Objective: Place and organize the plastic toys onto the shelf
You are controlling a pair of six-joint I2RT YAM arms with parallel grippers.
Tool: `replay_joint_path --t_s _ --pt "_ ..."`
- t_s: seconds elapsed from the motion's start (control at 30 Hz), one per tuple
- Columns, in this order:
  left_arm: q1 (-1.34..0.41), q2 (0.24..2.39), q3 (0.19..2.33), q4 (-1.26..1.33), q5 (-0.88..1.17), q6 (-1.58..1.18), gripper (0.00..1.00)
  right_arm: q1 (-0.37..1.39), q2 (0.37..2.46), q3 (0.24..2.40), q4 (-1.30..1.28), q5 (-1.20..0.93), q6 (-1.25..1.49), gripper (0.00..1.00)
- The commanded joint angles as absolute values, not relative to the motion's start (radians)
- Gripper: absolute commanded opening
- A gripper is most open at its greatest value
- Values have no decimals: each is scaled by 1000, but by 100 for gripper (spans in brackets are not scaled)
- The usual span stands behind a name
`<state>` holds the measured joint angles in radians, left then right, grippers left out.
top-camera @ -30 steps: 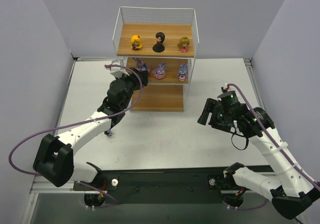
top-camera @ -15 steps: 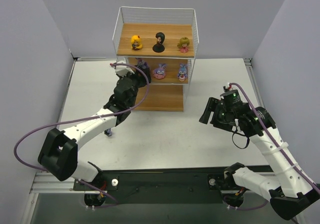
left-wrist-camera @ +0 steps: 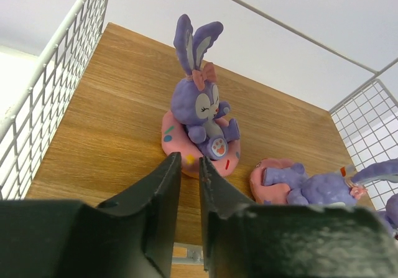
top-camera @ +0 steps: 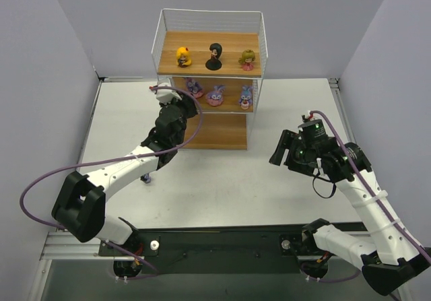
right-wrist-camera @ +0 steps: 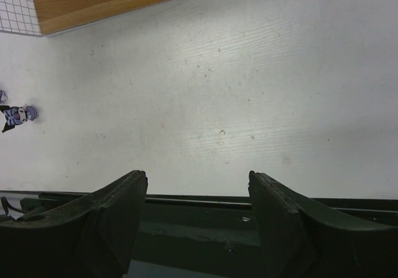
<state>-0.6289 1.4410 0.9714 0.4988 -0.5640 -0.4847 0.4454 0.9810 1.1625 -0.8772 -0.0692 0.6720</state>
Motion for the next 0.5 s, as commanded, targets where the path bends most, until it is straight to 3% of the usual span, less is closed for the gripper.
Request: replay_joint_path --t_s 0.0,0.13,0.47 --pt "-632 1405 970 534 -581 -462 20 439 994 1155 -876 -86 657 67" --pt "-630 1385 962 529 -581 -457 11 437 997 1154 -865 -97 655 67" --pt "-630 1255 945 468 -482 -442 14 463 979 1155 -781 -101 617 67"
